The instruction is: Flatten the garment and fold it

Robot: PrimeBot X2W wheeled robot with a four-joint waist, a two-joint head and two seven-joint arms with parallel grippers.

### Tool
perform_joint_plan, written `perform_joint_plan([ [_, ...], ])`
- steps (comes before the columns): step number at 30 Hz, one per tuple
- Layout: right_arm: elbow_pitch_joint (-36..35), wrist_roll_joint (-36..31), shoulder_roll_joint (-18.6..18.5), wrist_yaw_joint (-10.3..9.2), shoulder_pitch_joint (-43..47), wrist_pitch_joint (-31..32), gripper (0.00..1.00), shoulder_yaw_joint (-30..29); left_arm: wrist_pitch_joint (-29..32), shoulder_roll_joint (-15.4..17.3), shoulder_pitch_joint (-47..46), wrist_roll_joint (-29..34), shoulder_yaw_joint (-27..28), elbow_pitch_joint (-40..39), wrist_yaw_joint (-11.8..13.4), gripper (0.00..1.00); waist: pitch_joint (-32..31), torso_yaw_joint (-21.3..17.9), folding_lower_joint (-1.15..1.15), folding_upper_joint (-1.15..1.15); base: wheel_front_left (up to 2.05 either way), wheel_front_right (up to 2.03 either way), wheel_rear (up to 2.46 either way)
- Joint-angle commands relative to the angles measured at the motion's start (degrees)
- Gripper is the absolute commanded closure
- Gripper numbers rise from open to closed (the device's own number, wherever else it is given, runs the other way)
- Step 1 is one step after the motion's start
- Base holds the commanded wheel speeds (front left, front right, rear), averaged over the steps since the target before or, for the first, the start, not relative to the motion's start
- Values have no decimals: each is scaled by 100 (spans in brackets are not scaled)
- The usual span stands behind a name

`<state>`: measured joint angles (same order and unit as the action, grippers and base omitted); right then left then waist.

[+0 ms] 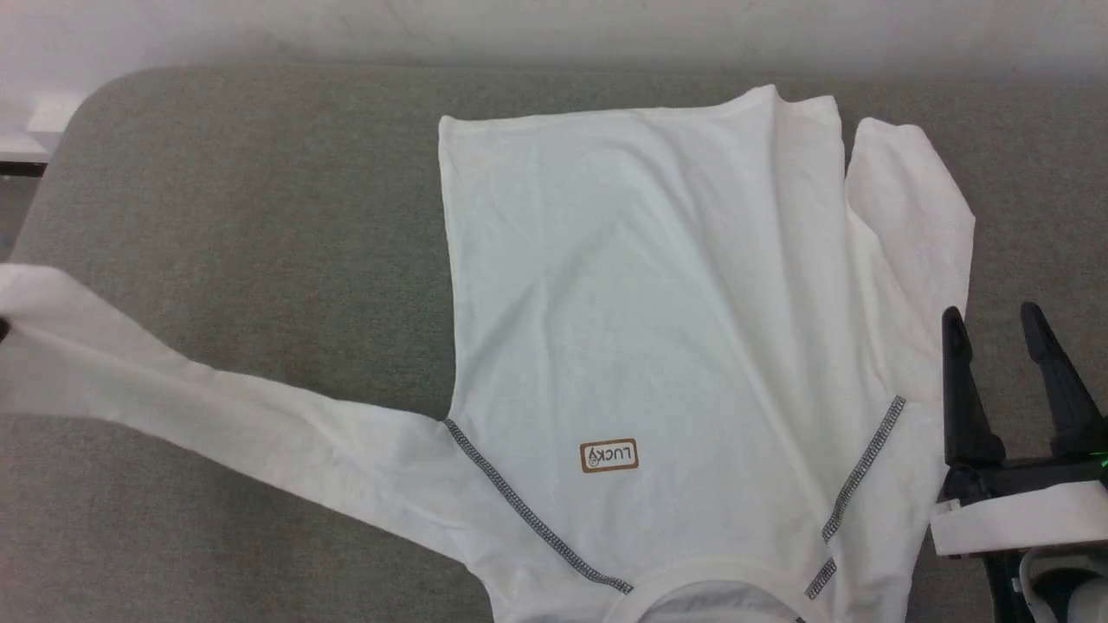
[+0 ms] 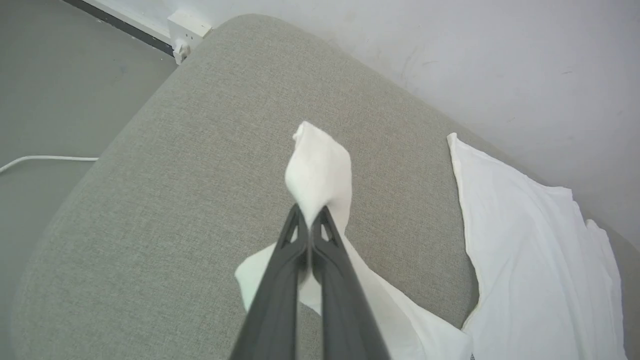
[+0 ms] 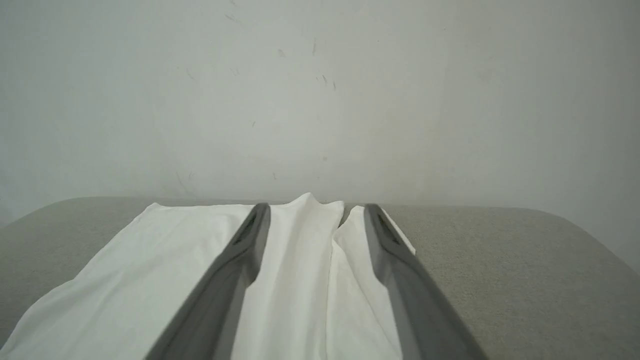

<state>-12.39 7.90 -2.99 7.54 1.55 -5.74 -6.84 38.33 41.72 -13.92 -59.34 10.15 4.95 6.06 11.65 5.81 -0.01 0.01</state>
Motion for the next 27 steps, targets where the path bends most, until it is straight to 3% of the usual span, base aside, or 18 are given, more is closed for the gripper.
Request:
perform_joint_plan([
  [1,29,58,12,-5,72,-45,0,-8,11,40,270,-64,147,-97,78,100,-142,92,1,-1,0,0,0],
  [8,88,114,12,-5,178,-85,0,-75,-41,2,1244,-195,786,-375,335,100,-305,230,1,-1,0,0,0],
  [13,88,139,12,-5,219,-78,0,-79,-102,-86,1536,-260,975,-556,342,100,-374,309,1,-1,0,0,0],
  [20,37,142,12,-5,253,-43,0,-85,-91,-223,1416,-388,879,-1041,322,100,-422,344,1,-1,0,0,0],
  [27,-76,98,12,-5,268,-22,0,-334,129,-302,920,-370,308,-1805,454,100,-460,335,1,-1,0,0,0],
])
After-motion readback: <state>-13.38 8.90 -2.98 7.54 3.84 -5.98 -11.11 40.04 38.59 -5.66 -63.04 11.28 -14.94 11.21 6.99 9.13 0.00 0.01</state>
